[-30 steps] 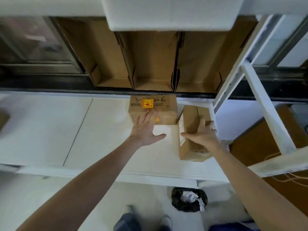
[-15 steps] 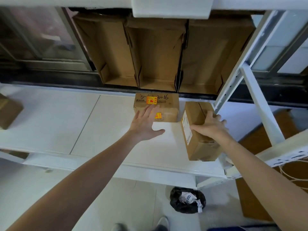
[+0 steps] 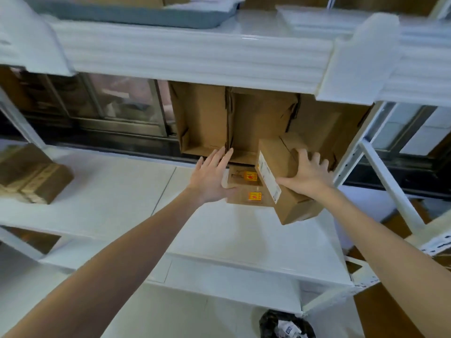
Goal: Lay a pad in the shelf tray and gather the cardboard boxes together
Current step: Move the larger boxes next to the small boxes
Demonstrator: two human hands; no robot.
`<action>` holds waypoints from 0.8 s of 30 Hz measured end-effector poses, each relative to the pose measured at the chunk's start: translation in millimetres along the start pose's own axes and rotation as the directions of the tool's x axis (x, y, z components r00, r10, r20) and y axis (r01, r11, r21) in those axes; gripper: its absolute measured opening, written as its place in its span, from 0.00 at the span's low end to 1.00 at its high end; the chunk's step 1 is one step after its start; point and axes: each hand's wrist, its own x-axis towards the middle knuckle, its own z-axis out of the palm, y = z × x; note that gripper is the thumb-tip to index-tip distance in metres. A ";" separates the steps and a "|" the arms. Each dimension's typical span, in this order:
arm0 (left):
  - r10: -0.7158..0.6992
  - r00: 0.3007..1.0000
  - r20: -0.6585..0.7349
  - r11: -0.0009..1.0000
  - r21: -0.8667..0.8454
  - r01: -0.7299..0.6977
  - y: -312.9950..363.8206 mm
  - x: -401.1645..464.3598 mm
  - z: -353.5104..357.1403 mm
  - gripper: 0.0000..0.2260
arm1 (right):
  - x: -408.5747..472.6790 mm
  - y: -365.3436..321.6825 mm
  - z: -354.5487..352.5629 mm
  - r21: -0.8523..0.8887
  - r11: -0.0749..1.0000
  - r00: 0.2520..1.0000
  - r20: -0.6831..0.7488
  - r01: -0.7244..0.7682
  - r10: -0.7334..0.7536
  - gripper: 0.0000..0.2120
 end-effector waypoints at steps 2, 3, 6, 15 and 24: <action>-0.024 0.999 -0.024 1.000 0.016 0.025 -23.5 -11.1 -18.1 0.45 | -9.1 -34.7 0.4 -0.007 0.997 0.997 -0.003 0.078 -0.078 0.46; -0.038 0.999 -0.037 0.999 0.020 0.039 -37.0 -17.3 -26.7 0.45 | -13.7 -53.2 1.4 -0.011 0.993 0.993 -0.001 0.118 -0.118 0.46; -0.060 0.996 -0.069 0.998 0.032 0.062 -83.8 -38.4 -47.3 0.47 | -27.0 -109.2 6.7 -0.003 0.974 0.974 0.010 0.225 -0.225 0.46; -0.031 0.995 -0.093 0.995 0.087 0.039 -222.9 -119.8 -97.6 0.50 | -66.4 -274.1 46.7 -0.001 0.827 0.821 0.125 0.561 -0.557 0.48; -0.072 0.997 -0.034 0.982 0.173 0.077 -326.7 -149.9 -117.2 0.52 | -64.6 -407.1 87.6 -0.005 0.585 0.574 0.196 0.811 -0.795 0.49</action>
